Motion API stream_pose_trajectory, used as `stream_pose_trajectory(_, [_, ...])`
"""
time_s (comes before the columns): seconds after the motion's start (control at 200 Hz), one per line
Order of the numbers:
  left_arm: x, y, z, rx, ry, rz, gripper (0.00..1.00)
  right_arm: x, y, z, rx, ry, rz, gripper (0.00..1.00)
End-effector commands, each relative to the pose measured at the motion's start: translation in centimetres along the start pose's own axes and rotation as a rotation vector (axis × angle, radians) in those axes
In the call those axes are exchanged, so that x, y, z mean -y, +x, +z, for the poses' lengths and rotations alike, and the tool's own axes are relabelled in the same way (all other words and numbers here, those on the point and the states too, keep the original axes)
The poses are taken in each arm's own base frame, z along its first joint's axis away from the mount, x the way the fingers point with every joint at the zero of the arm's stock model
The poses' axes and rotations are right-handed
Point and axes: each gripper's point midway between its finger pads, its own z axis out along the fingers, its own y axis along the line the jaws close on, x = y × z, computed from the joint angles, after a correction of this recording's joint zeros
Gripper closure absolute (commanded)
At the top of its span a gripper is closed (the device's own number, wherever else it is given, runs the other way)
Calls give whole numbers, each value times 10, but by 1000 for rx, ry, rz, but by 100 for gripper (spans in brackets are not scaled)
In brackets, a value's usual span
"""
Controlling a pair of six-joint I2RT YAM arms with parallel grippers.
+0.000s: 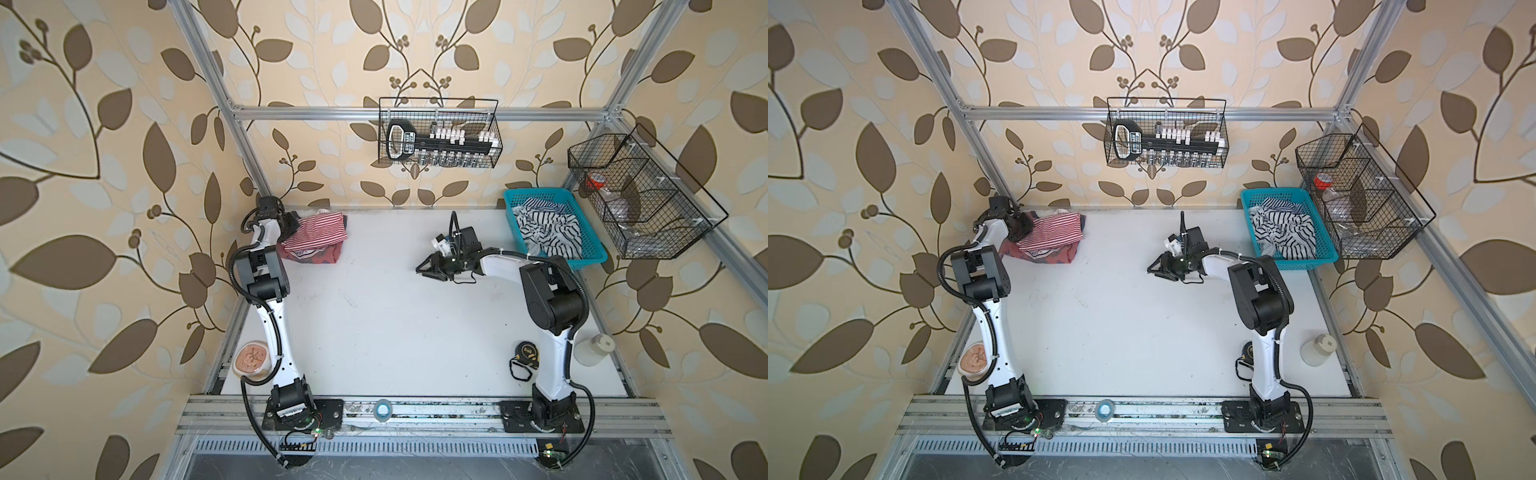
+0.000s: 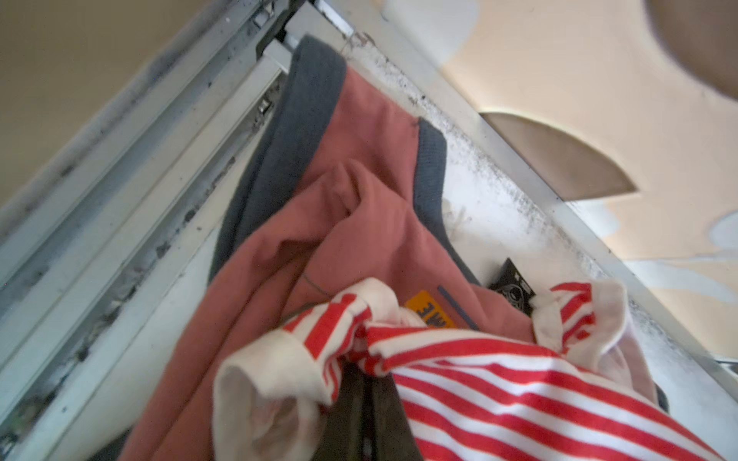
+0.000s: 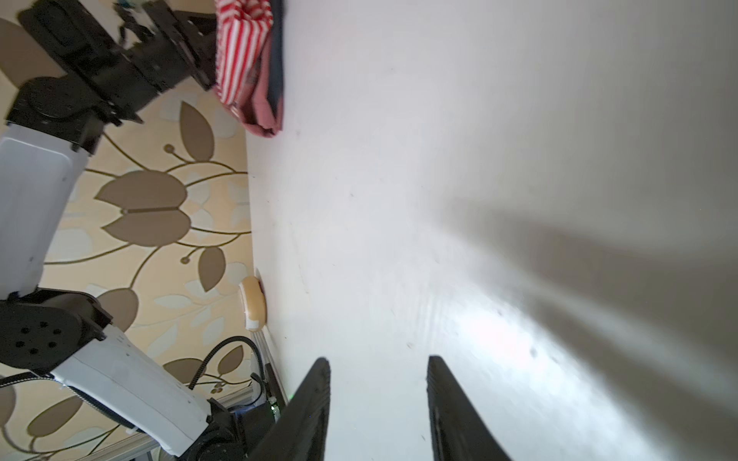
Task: Fold and stack tank tops
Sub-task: Move several tank tops to the top-left of the table, then smooth out the tank top.
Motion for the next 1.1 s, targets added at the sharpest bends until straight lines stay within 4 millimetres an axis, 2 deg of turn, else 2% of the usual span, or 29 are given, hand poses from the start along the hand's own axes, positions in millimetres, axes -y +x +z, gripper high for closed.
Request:
stream_pose_trajectory(0.0, [-6,55,0,-139,-31,-69,93,-20,-26,6,28,-65,-19,58])
stream_pose_trajectory(0.165, [5,90,-10,-198,-53,-51,94,-40,-60,16,67,-120,-43,57])
stream_pose_trajectory(0.335, [33,112,-26,-233,-44,21,95,-59,-81,38,68,-184,-47,57])
stream_pose_trajectory(0.505, [59,130,-37,-281,-27,44,94,-75,-80,72,35,-235,-40,56])
stream_pose_trajectory(0.645, [66,141,-41,-308,-30,29,94,-80,-76,96,10,-251,-15,56])
stream_pose_trajectory(0.775, [68,146,-44,-318,-19,-6,94,-75,-68,109,2,-230,4,56])
stream_pose_trajectory(0.87, [70,148,-45,-320,-9,-18,95,-64,-61,116,-10,-189,21,55])
stream_pose_trajectory(1.095, [73,152,-45,-332,4,-17,95,-34,-55,119,1,-38,26,55])
